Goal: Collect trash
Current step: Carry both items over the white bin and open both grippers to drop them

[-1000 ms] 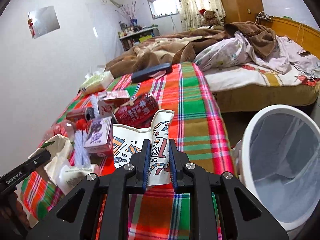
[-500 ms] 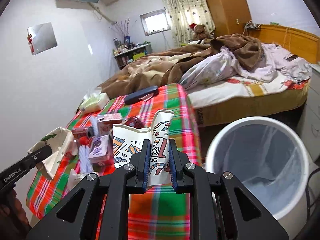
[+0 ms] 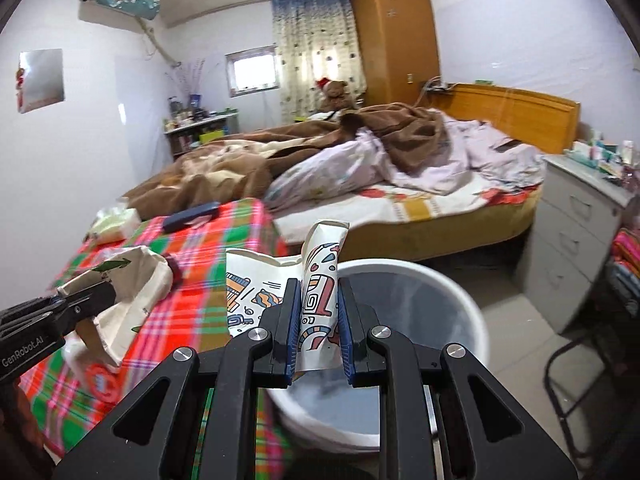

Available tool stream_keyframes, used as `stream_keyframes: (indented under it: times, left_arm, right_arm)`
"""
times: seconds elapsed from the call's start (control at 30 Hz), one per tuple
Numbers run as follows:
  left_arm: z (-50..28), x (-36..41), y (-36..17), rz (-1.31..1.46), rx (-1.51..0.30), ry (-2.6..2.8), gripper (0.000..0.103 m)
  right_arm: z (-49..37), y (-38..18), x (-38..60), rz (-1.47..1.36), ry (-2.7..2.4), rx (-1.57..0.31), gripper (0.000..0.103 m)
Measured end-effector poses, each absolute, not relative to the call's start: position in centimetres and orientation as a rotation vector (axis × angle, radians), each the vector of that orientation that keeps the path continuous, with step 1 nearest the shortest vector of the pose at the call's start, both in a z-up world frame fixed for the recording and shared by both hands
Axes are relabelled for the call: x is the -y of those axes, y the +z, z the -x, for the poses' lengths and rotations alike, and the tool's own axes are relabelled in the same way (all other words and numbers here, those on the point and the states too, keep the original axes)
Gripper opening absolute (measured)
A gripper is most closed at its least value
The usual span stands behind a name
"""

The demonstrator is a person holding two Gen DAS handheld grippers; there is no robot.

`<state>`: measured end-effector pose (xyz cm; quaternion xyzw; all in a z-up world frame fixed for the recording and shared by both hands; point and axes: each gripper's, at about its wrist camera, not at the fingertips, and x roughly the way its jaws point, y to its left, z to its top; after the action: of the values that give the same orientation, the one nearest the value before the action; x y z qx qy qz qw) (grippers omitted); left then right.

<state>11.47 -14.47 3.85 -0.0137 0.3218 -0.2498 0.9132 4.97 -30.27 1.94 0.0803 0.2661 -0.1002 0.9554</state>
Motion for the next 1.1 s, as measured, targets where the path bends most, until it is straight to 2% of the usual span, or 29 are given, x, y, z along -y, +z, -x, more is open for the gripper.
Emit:
stream_keyframes:
  times: [0.5, 0.87, 0.93, 1.0, 1.1]
  left_arm:
    - [-12.9, 25.2, -0.6, -0.106, -0.777, -0.647, 0.012]
    - [-15.2, 26.9, -3.9, -0.122, -0.858, -0.648, 0.013]
    - [-15.4, 26.9, -4.1, -0.126, -0.86, -0.646, 0.021]
    - [-15.5, 26.7, -4.2, -0.121, -0.864, -0.643, 0.033]
    - [-15.5, 26.4, -4.2, -0.113, -0.863, -0.641, 0.035]
  right_arm:
    - [-5.1, -2.0, 35.7, -0.144, -0.323, -0.663, 0.018]
    - [-6.2, -4.7, 37.2, -0.155, -0.305, -0.787, 0.019]
    - [-6.1, -4.9, 37.1, -0.153, -0.312, -0.792, 0.019]
    - [-6.0, -5.0, 37.3, -0.156, -0.315, -0.796, 0.019]
    - [-5.7, -5.0, 37.3, -0.168, -0.317, -0.798, 0.023]
